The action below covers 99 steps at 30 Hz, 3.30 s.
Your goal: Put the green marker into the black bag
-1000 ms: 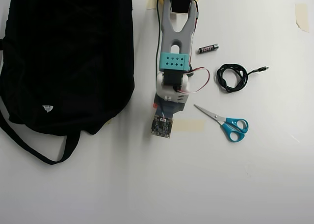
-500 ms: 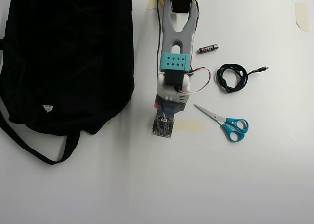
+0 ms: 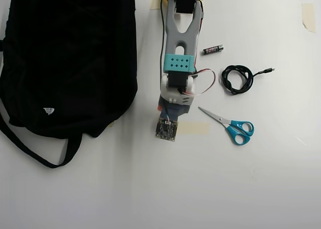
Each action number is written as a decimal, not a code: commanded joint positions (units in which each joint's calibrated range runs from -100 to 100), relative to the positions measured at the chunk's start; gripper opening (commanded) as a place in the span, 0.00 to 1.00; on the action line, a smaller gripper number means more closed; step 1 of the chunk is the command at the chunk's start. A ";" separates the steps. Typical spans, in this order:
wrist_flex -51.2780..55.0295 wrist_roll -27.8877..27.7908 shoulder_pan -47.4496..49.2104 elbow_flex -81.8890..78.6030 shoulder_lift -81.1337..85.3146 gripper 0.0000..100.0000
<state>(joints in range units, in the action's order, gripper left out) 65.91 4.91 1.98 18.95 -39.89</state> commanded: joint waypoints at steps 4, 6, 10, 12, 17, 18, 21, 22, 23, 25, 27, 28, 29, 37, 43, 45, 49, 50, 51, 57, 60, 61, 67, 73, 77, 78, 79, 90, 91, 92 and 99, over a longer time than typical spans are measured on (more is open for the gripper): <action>0.16 -0.08 -0.34 1.00 0.72 0.05; 0.33 -0.08 -0.34 0.73 0.80 0.10; 2.65 -0.03 -0.04 0.64 0.89 0.20; 4.46 -0.03 0.26 0.64 1.47 0.24; 9.37 -0.03 0.86 1.09 1.55 0.29; 9.37 -0.03 0.86 1.09 1.55 0.30; 9.37 0.02 0.93 0.82 1.55 0.32; 9.37 0.02 0.93 0.82 1.55 0.32; 9.37 0.02 0.93 0.82 1.55 0.32; 9.29 0.02 0.86 1.09 1.55 0.31; 8.77 0.02 0.78 1.27 1.55 0.26; 8.60 -0.03 0.78 1.36 1.55 0.22; 8.42 -0.03 0.71 1.54 1.55 0.18; 8.25 0.02 0.86 2.26 1.55 0.10; 7.74 -0.03 0.86 2.26 1.55 0.03; 7.65 -0.03 0.86 2.26 1.55 0.02; 7.56 -0.03 0.86 2.26 1.63 0.02; 7.56 -0.03 0.86 2.26 1.63 0.02; 7.56 -0.03 0.86 2.35 1.63 0.02; 12.21 -0.08 0.71 8.64 2.38 0.02; 14.88 -0.24 0.56 11.24 3.13 0.02; 15.57 -0.24 0.56 11.96 3.38 0.02; 21.77 -0.29 0.48 19.42 3.38 0.02; 28.15 -0.50 -1.01 29.75 3.38 0.02; 32.97 -0.56 -2.06 38.83 3.38 0.02; 33.06 -0.56 -2.36 39.81 3.38 0.02; 33.06 -0.61 -2.73 40.80 3.38 0.02; 33.32 -2.02 -9.16 48.62 3.79 0.02; 33.32 -2.02 -9.84 48.53 3.79 0.02; 33.32 -1.97 -10.59 48.44 3.79 0.02; 33.40 -1.55 -17.24 48.71 3.88 0.02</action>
<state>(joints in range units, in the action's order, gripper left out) 98.88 3.59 -12.27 65.64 -39.81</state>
